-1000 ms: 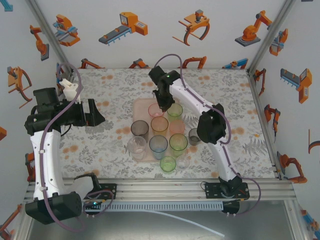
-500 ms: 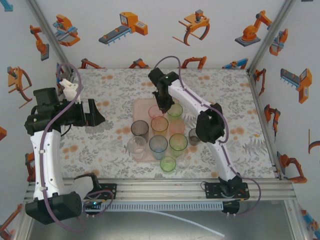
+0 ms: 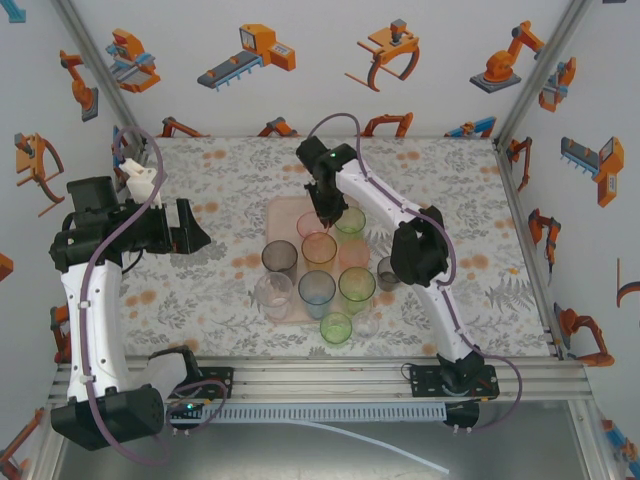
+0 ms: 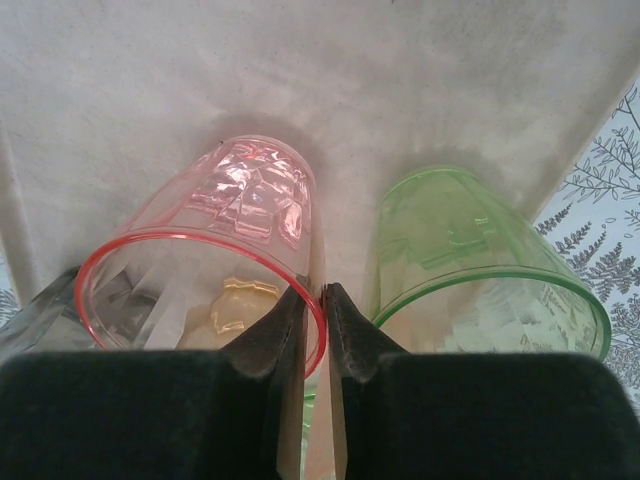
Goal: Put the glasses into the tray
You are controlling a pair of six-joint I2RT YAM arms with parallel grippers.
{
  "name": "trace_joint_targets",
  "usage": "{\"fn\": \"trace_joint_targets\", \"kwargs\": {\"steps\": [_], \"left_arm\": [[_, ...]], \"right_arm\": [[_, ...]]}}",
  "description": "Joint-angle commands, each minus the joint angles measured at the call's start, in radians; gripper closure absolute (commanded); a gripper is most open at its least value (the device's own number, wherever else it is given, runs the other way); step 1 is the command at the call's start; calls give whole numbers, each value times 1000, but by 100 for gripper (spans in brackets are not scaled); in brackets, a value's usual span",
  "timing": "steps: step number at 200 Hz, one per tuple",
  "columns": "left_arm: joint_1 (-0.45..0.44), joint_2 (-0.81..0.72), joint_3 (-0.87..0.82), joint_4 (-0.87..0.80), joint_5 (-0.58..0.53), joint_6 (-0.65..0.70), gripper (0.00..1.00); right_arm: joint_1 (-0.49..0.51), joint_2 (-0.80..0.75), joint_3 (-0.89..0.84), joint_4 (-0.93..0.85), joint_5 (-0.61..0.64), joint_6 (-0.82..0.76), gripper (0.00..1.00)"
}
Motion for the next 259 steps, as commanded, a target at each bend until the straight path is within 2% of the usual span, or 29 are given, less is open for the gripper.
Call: {"fn": "trace_joint_targets", "kwargs": {"steps": [1,208,259], "left_arm": [[9,-16,-5,5,22,-5,3],[15,-43,-5,-1,33,-9,3],[15,-41,13,-8,32,-4,3]], "right_arm": [[9,16,45,-9,-10,14,81],[9,-47,163,-137,28,9,72],[9,-126,214,-181,56,17,71]]}}
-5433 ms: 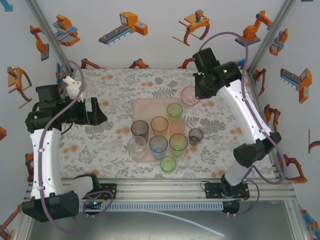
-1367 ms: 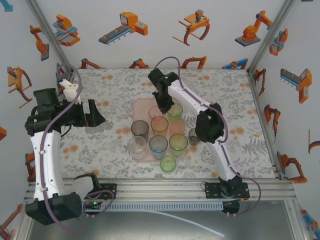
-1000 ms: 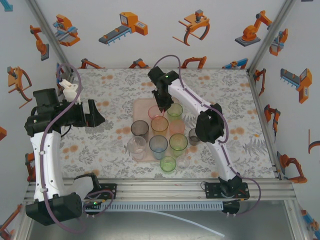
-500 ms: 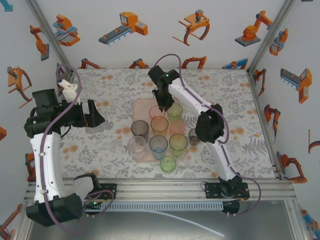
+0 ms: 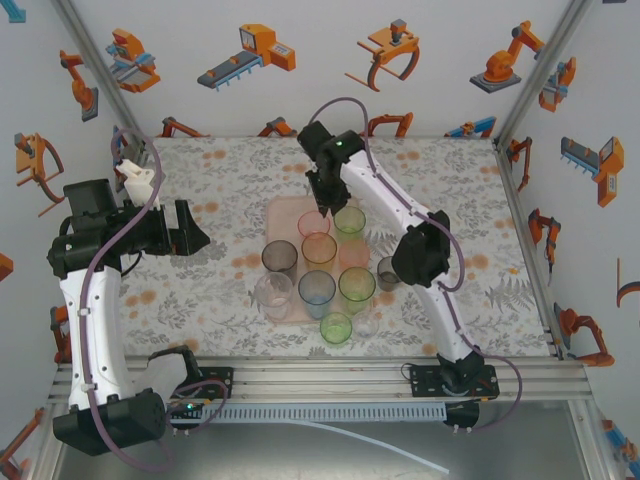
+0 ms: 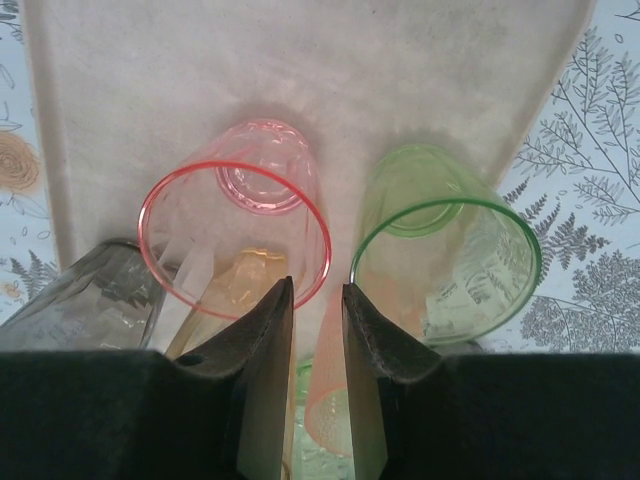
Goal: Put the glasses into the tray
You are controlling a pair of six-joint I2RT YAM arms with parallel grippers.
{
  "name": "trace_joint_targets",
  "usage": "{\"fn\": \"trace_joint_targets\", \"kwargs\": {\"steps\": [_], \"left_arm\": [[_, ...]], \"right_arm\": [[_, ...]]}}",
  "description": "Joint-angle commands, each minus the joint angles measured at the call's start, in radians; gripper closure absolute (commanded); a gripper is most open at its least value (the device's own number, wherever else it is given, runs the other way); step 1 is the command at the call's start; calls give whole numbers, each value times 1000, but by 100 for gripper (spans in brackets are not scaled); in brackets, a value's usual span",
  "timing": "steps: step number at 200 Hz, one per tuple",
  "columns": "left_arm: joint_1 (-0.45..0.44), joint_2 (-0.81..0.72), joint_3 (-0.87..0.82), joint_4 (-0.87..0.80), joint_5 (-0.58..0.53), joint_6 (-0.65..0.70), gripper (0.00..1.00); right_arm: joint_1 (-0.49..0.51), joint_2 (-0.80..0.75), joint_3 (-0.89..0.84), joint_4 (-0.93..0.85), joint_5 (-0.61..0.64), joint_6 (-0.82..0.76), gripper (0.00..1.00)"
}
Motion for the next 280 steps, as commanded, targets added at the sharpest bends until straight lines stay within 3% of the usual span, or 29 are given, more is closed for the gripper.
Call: {"fn": "trace_joint_targets", "kwargs": {"steps": [1,31,56,107,153,192,280], "left_arm": [[8,-12,14,-8,23,-4,3],[7,-9,28,-17,21,5,3],[5,-5,28,-22,19,9,3],[-3,26,39,-29,33,3,3],[-9,62,46,-18,54,-16,3],[-10,55,46,-23,43,-15,3],[-9,24,15,-27,18,-2,3]], "right_arm": [[10,-106,52,-54,37,17,71],[9,-216,32,-91,99,21,71],[8,-368,-114,-83,161,41,71],[-34,-815,-655,16,244,156,70],[-183,-1105,-1099,149,119,244,69],[-241,-1122,-1257,239,51,253,68],[-295,-993,-1333,382,30,227,68]]}}
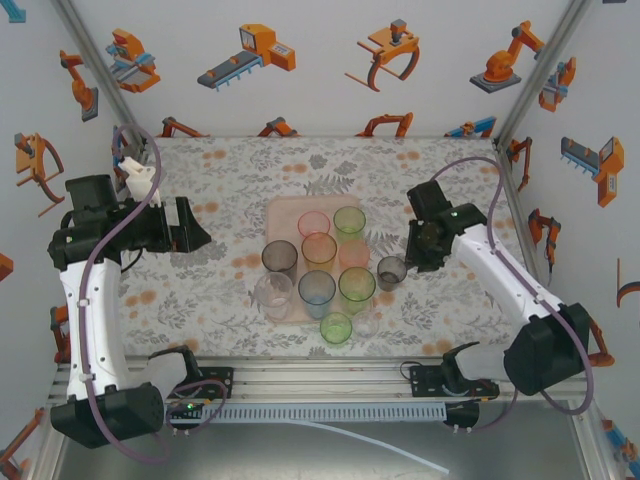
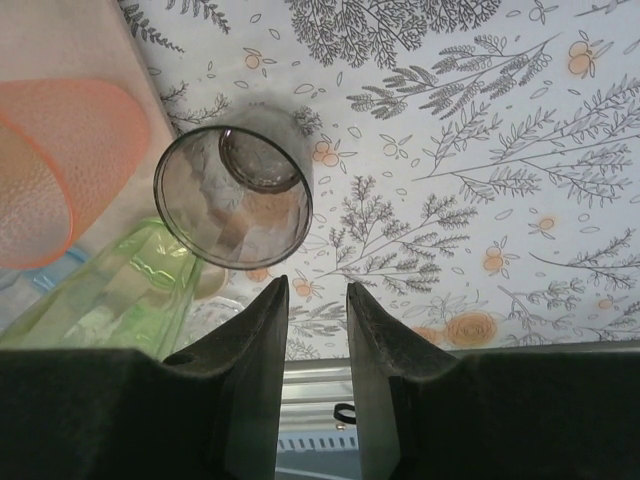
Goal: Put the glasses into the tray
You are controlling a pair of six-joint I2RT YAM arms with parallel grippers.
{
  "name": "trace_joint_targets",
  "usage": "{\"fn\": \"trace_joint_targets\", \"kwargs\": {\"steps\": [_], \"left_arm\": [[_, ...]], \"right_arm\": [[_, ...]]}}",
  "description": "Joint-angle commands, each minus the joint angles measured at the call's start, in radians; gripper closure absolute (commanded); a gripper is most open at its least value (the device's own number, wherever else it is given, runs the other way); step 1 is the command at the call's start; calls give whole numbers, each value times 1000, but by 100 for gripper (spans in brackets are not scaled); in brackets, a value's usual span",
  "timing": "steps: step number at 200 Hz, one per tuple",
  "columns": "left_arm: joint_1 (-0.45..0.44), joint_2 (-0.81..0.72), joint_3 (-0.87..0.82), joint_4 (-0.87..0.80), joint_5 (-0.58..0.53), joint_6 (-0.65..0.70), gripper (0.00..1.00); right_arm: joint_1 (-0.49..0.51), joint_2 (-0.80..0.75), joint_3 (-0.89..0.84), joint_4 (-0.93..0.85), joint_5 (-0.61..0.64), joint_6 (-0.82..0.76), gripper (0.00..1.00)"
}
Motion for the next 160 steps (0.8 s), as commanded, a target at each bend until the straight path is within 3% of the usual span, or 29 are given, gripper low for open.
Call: {"fn": "trace_joint_targets", "kwargs": {"steps": [1,160], "left_arm": [[-5,-16,-4,-13,4,4,3],[8,-34,-24,-6,9,0,3]], "right_arm": [[-14,15,-14,61,-3,-5,68],[-21,143,-94,148,-2,-23,71]]}}
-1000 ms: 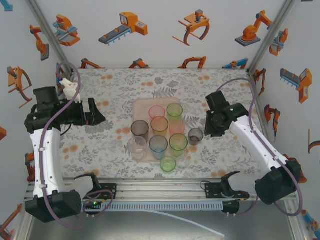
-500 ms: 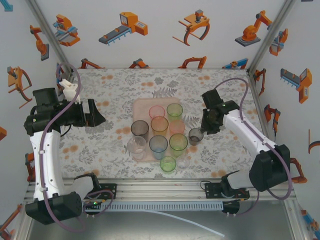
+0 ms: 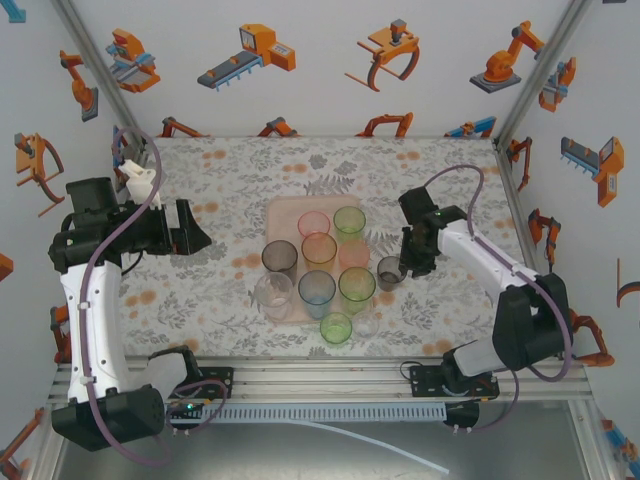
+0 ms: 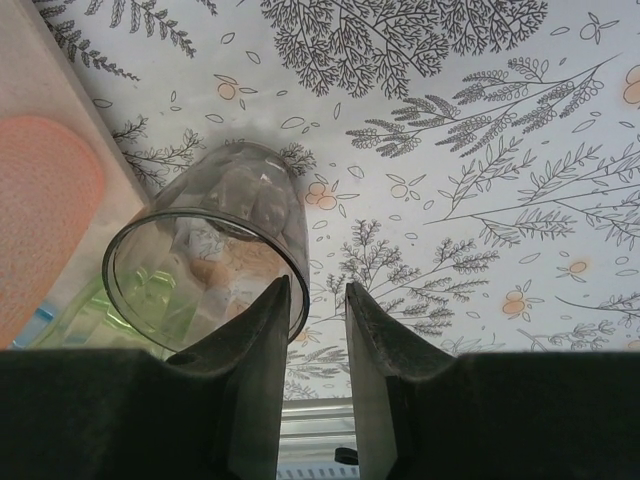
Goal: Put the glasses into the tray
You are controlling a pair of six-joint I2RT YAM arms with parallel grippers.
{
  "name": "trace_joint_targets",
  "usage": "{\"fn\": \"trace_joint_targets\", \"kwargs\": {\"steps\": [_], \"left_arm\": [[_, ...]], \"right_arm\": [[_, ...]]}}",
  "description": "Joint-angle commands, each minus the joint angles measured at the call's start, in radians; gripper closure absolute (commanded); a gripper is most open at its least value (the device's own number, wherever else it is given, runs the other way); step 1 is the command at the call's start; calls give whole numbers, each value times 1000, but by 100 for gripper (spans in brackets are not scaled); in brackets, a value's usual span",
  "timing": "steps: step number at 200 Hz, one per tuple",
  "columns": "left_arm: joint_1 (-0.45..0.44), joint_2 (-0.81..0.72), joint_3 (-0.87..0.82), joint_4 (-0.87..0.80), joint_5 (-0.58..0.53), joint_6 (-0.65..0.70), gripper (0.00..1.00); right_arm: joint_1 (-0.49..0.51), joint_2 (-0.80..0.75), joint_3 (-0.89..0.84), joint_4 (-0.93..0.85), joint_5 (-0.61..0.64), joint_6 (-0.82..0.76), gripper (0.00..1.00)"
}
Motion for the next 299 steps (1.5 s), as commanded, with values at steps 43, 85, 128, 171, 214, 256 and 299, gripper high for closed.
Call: {"fn": "trace_joint_targets", "kwargs": {"steps": [43,85,128,171,214,256,299], "left_arm": [[11,-24,-12,-3,15,-2,3],[12,-27,-15,-2,16,-3,3],[15,-26,-15,-1,20,-4,3],[17,-30,-16,1,23,-6,3],[17,-34,-19,3,24,-6,3],[17,-31,-21,10,32,-8,3],[18,-32,-22,12,35,-13,3]], "right_arm": [[-6,41,-9,29,16,-22,75],[-6,64,9,11,15,-42,82],[-7,48,12,-1,26,-43,90],[-7,35,25,-27,39,-48,98],[-6,8,49,-62,50,-52,99],[-9,-36,91,-117,59,-58,99],[-9,-78,172,-196,62,-72,100]]}}
